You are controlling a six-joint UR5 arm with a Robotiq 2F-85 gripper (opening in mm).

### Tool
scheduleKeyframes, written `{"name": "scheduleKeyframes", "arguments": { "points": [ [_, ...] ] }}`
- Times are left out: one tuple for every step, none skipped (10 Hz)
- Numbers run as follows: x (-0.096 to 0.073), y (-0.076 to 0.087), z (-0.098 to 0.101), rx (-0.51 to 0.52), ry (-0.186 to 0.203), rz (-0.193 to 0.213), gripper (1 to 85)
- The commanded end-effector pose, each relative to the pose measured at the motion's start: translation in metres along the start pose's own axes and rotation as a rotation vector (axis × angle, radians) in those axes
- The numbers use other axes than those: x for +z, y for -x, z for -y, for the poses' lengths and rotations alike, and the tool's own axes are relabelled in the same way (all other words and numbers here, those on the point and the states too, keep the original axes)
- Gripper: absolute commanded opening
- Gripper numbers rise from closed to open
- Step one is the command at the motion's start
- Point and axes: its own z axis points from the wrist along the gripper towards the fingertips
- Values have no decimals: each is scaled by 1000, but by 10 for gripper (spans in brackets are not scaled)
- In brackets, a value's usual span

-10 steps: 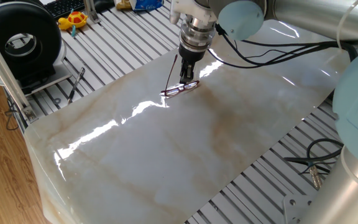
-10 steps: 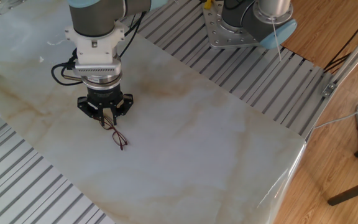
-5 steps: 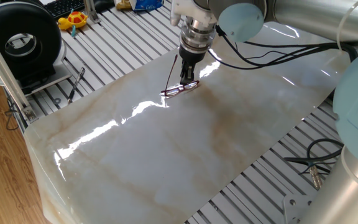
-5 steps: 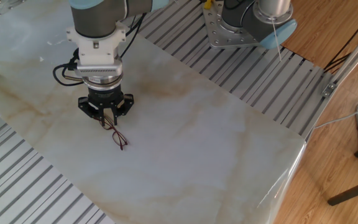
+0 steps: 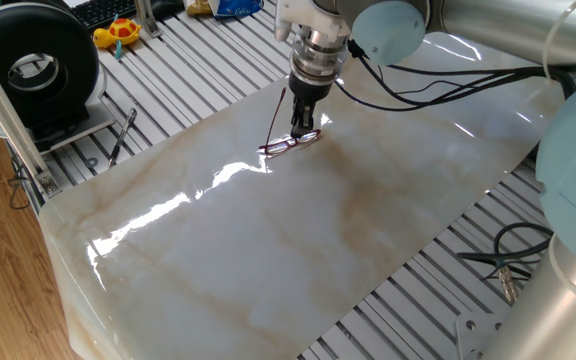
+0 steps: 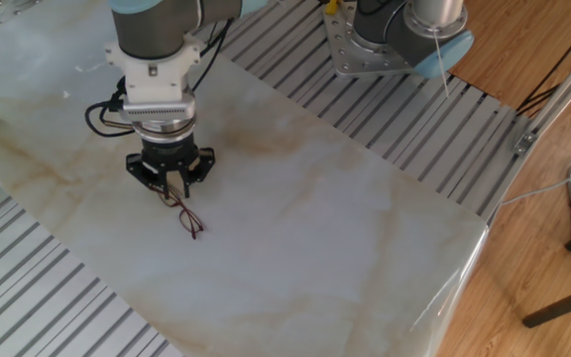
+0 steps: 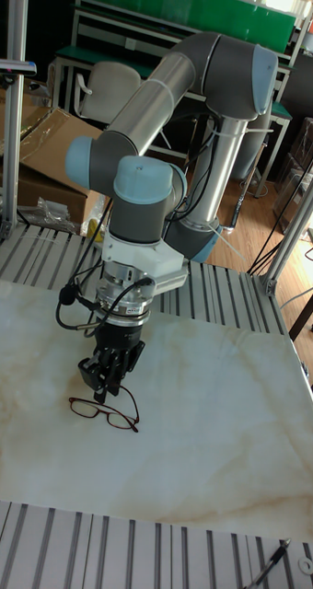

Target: Unfold the leg of the glasses (with one hand)

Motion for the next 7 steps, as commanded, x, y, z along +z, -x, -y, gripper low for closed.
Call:
{"name": "scheduleKeyframes", "arguments": {
  "points": [
    [-3,1,6,-5,-15,5,337],
    [-1,0,5,-9,-10,3,337],
    [0,-1,5,-16,-11,0,337],
    [1,-1,2,-15,-1,1,337],
    [2,-1,1,-15,-2,0,340],
    [5,1,0,-15,-5,2,340],
    [9,3,-1,-15,-8,3,340]
  ]
}}
